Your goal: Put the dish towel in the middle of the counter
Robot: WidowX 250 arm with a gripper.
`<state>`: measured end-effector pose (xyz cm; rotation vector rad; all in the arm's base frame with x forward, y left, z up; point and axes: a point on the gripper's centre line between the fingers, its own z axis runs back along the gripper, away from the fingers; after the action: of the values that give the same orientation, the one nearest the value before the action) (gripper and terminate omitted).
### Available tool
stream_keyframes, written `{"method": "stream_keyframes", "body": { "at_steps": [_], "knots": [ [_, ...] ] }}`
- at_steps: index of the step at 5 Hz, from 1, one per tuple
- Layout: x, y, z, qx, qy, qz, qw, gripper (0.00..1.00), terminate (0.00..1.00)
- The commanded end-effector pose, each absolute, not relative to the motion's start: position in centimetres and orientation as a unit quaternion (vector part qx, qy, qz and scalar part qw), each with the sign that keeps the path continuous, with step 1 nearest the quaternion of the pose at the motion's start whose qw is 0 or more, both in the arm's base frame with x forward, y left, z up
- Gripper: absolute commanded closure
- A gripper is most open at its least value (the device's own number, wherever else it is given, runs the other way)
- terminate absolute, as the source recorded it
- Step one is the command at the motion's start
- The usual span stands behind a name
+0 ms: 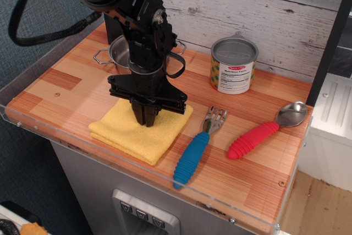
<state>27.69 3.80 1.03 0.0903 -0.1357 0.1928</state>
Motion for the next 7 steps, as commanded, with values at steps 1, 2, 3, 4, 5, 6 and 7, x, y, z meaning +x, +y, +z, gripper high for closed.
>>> {"method": "stream_keyframes", "body": {
  "at_steps": [1,2,3,4,5,6,7],
  "knots": [
    [28.3,4.3,3.7,0.048,-0.1,0.102,0.989,0.0,0.0],
    [28.5,4.7,5.3,0.044,-0.115,0.107,0.987,0.0,0.0],
    [28.5,4.7,6.6,0.038,-0.125,0.111,0.985,0.0,0.0],
    [28.5,4.9,7.9,0.034,-0.129,0.118,0.984,0.0,0.0],
    [28.1,5.2,8.7,0.03,-0.111,0.129,0.985,0.0,0.0],
    [27.0,5.0,9.0,0.036,-0.092,0.131,0.986,0.0,0.0],
    [25.5,4.3,9.6,0.014,-0.081,0.126,0.989,0.0,0.0]
  ]
}}
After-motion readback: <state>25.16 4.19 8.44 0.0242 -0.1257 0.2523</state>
